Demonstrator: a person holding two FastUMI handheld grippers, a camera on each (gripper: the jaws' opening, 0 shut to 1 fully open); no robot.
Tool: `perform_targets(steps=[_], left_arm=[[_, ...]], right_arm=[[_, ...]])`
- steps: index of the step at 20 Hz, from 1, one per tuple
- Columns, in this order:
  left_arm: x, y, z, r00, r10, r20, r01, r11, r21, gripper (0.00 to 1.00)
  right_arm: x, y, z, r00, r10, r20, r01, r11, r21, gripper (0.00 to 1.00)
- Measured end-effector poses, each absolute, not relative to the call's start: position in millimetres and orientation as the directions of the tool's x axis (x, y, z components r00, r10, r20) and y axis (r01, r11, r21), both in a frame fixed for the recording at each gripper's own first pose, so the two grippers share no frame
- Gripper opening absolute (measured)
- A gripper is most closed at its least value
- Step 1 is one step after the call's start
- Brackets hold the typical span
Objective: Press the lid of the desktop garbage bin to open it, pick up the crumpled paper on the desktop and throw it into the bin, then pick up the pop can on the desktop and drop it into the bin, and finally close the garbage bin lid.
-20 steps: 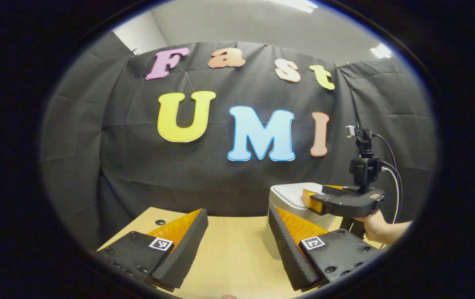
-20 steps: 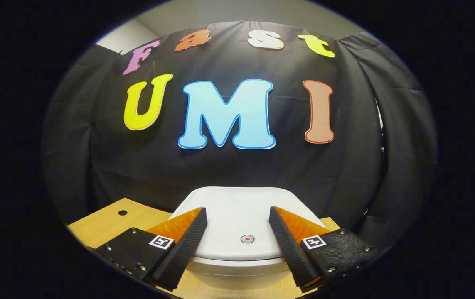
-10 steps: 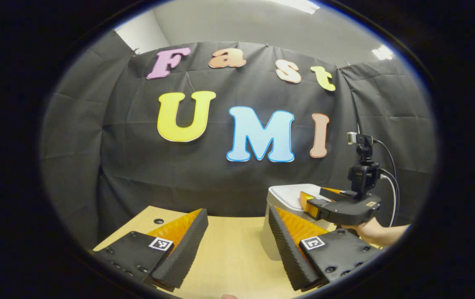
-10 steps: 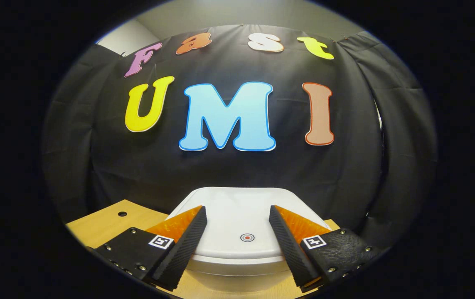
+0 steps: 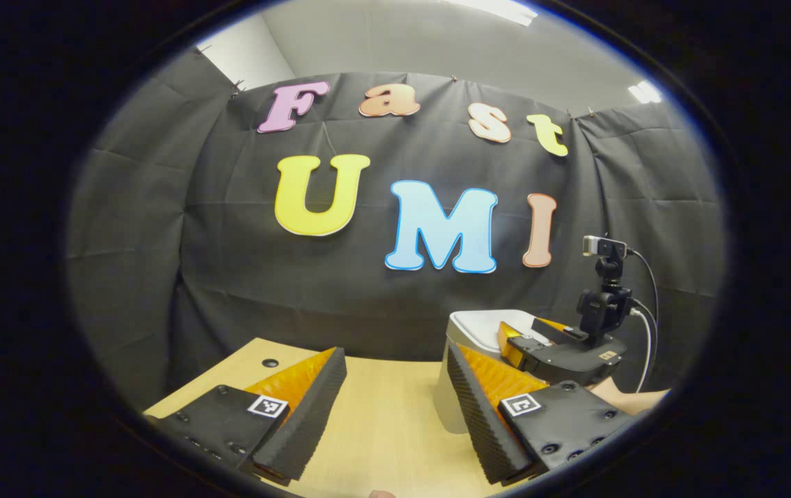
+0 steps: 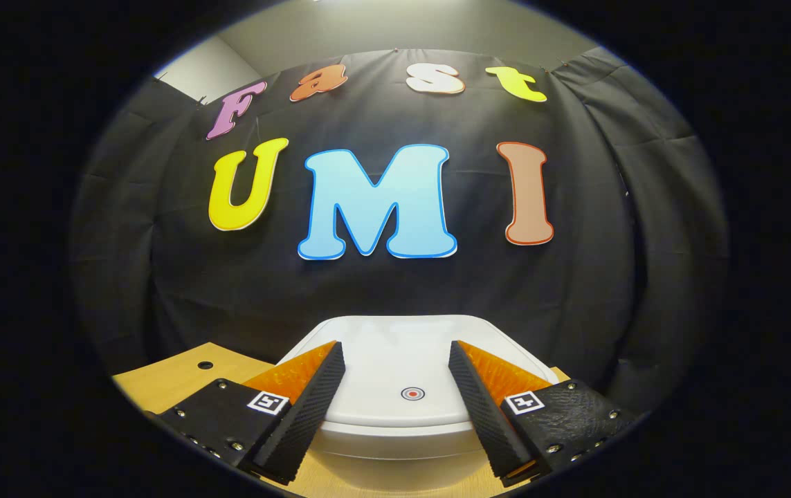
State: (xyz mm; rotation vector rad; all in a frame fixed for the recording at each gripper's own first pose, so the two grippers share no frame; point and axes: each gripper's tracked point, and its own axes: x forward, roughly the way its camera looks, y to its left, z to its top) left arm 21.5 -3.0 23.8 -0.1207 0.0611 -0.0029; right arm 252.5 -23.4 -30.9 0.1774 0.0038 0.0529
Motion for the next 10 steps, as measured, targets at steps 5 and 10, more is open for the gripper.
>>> perform_targets(steps=[5, 10], left_arm=[[0, -3, 27, 0.997, 0.051, -0.055, -0.056, 0.994, -0.094, 0.95], [-20, 1, 23, 0.992, 0.122, -0.04, -0.125, 0.99, -0.064, 0.95]], right_arm=[[246, -27, -25, 0.997, 0.006, 0.076, -0.018, 0.987, 0.16, 0.97], [213, -29, -27, 0.999, 0.032, 0.012, -0.034, 0.982, 0.186, 0.96]])
